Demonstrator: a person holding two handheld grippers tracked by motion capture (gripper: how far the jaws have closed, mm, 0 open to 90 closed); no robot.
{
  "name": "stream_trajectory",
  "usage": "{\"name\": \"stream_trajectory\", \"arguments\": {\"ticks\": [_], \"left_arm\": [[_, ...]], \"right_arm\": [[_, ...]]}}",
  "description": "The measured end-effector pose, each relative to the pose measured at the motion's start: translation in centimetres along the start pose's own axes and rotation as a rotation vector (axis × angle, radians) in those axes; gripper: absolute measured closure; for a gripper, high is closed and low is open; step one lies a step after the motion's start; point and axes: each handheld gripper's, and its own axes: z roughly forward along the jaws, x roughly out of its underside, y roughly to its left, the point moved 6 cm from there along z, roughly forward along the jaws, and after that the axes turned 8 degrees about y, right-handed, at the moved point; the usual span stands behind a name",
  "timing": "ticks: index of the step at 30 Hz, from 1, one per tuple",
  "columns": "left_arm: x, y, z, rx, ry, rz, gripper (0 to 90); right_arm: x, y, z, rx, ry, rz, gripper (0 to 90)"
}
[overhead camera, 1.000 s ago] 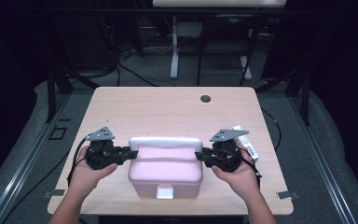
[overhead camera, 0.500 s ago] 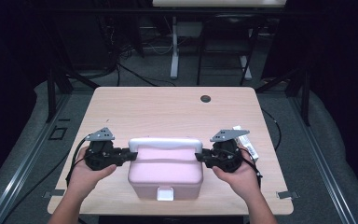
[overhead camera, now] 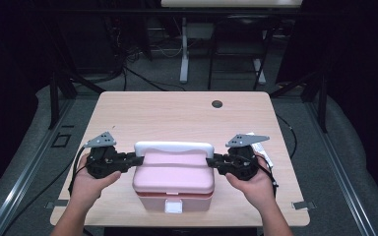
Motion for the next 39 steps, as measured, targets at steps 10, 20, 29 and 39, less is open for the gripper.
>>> {"name": "stream_trajectory", "arguments": {"ticks": [10,20,29,39], "left_arm": [[-0.2,0.1,-0.3,0.001,-0.029,-0.01,70.2],[-0.1,-0.1,-1.8,-0.016,-0.051,-0.006,71.4],[0.6,-0.2,-2.5,-0.027,-0.053,-0.011,79.6],[1.7,-0.2,-2.7,-0.039,-0.018,-0.017,89.4]], "right_arm": [[-0.2,-0.1,-0.3,-0.026,-0.019,0.018,74.6],[-0.6,-0.2,-0.5,-0.037,-0.029,0.022,74.7],[-1.3,-0.7,-0.8,-0.063,-0.051,0.03,74.9],[-2.2,-1.3,-1.1,-0.089,-0.072,0.041,74.9]]}}
